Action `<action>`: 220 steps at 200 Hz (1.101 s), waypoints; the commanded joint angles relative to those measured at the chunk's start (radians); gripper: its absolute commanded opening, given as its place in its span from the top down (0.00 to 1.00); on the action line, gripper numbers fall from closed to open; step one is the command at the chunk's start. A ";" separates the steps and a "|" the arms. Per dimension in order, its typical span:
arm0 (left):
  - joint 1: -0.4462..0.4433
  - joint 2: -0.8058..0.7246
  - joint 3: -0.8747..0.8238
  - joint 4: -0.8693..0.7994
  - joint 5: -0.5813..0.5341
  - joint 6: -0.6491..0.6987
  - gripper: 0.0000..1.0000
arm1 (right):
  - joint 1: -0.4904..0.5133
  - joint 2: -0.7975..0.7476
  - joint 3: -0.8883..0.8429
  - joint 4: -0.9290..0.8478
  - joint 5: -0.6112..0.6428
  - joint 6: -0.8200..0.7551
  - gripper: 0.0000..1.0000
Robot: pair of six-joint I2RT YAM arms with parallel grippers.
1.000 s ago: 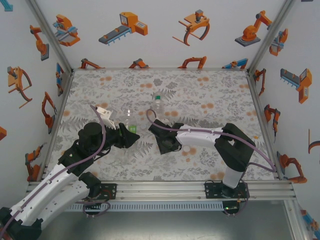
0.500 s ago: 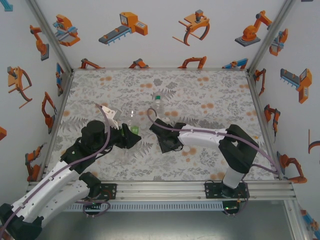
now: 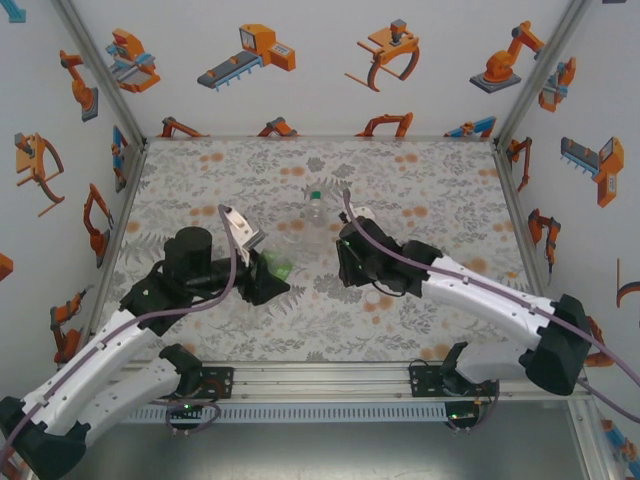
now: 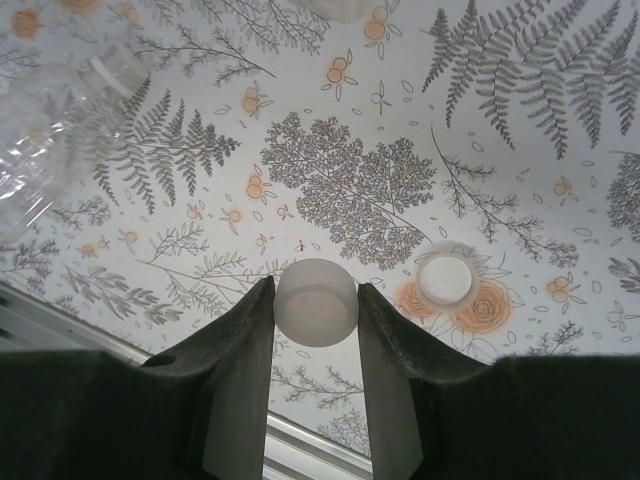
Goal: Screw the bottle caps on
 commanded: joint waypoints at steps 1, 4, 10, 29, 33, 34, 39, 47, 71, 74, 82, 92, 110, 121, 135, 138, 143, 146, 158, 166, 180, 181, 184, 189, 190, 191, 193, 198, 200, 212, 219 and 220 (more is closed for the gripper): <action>-0.001 0.025 0.048 -0.057 0.125 0.169 1.00 | -0.003 -0.071 -0.009 -0.031 0.004 -0.087 0.79; -0.003 0.029 0.051 -0.060 0.134 0.180 1.00 | -0.002 -0.079 -0.009 -0.030 0.002 -0.097 0.79; -0.005 0.039 0.057 -0.067 0.145 0.200 1.00 | -0.003 -0.100 -0.008 -0.027 -0.004 -0.115 0.79; -0.022 0.065 0.075 -0.090 0.164 0.271 1.00 | -0.002 -0.166 -0.014 -0.003 -0.028 -0.182 0.80; -0.028 0.069 0.079 -0.097 0.164 0.284 1.00 | -0.003 -0.180 -0.016 0.002 -0.031 -0.195 0.81; -0.029 0.070 0.080 -0.099 0.164 0.288 1.00 | -0.003 -0.184 -0.015 0.003 -0.031 -0.200 0.81; -0.036 0.077 0.087 -0.110 0.161 0.305 1.00 | -0.002 -0.200 -0.016 0.009 -0.035 -0.218 0.81; -0.052 0.088 0.098 -0.128 0.151 0.333 1.00 | -0.002 -0.227 -0.019 0.025 -0.062 -0.260 0.82; -0.120 0.115 0.126 -0.200 0.101 0.451 1.00 | -0.002 -0.297 -0.022 0.061 -0.144 -0.348 0.83; -0.132 0.119 0.130 -0.209 0.091 0.461 1.00 | -0.002 -0.305 -0.023 0.065 -0.155 -0.355 0.83; -0.153 0.131 0.140 -0.229 0.071 0.485 1.00 | -0.002 -0.326 -0.022 0.077 -0.179 -0.372 0.83; -0.167 0.144 0.151 -0.249 0.068 0.508 1.00 | -0.003 -0.350 -0.024 0.090 -0.228 -0.405 0.84; -0.190 0.162 0.170 -0.277 0.063 0.529 1.00 | -0.001 -0.400 -0.030 0.110 -0.347 -0.480 0.86; -0.207 0.165 0.171 -0.277 0.050 0.541 1.00 | -0.002 -0.429 -0.035 0.118 -0.397 -0.515 0.87; -0.243 0.163 0.166 -0.278 0.022 0.576 1.00 | -0.001 -0.466 -0.044 0.124 -0.472 -0.566 0.88; -0.249 0.163 0.164 -0.279 0.012 0.583 1.00 | -0.001 -0.474 -0.048 0.127 -0.490 -0.577 0.89; -0.262 0.162 0.163 -0.277 -0.003 0.595 1.00 | -0.001 -0.487 -0.054 0.134 -0.521 -0.597 0.89; -0.270 0.163 0.163 -0.278 -0.013 0.598 1.00 | -0.001 -0.494 -0.059 0.139 -0.537 -0.608 0.89; -0.285 0.166 0.168 -0.279 -0.035 0.608 1.00 | 0.000 -0.520 -0.082 0.168 -0.599 -0.640 0.89; -0.288 0.170 0.172 -0.281 -0.038 0.611 1.00 | -0.002 -0.534 -0.099 0.192 -0.639 -0.658 0.89; -0.293 0.177 0.178 -0.281 -0.035 0.613 1.00 | -0.001 -0.550 -0.127 0.236 -0.702 -0.688 0.89; -0.293 0.178 0.179 -0.280 -0.035 0.614 1.00 | -0.001 -0.551 -0.129 0.240 -0.706 -0.690 0.89; -0.295 0.180 0.179 -0.282 -0.033 0.615 1.00 | -0.001 -0.553 -0.135 0.247 -0.717 -0.699 0.89; -0.297 0.184 0.183 -0.281 -0.032 0.614 1.00 | -0.001 -0.557 -0.144 0.259 -0.729 -0.711 0.89; -0.298 0.184 0.184 -0.281 -0.031 0.614 1.00 | -0.001 -0.558 -0.146 0.261 -0.731 -0.712 0.89; -0.298 0.186 0.184 -0.282 -0.030 0.614 1.00 | -0.001 -0.558 -0.148 0.263 -0.732 -0.715 0.89; -0.301 0.188 0.185 -0.281 -0.031 0.615 1.00 | -0.001 -0.561 -0.151 0.268 -0.734 -0.718 0.89; -0.305 0.191 0.186 -0.281 -0.030 0.615 1.00 | -0.001 -0.561 -0.160 0.276 -0.735 -0.726 0.89; -0.306 0.192 0.188 -0.281 -0.030 0.616 1.00 | -0.001 -0.564 -0.161 0.280 -0.735 -0.730 0.89; -0.314 0.200 0.190 -0.283 -0.032 0.621 1.00 | -0.001 -0.565 -0.170 0.287 -0.743 -0.754 0.89; -0.319 0.203 0.192 -0.283 -0.032 0.621 1.00 | -0.001 -0.561 -0.172 0.288 -0.758 -0.774 0.89; -0.320 0.203 0.193 -0.283 -0.032 0.621 1.00 | -0.001 -0.561 -0.172 0.287 -0.760 -0.777 0.89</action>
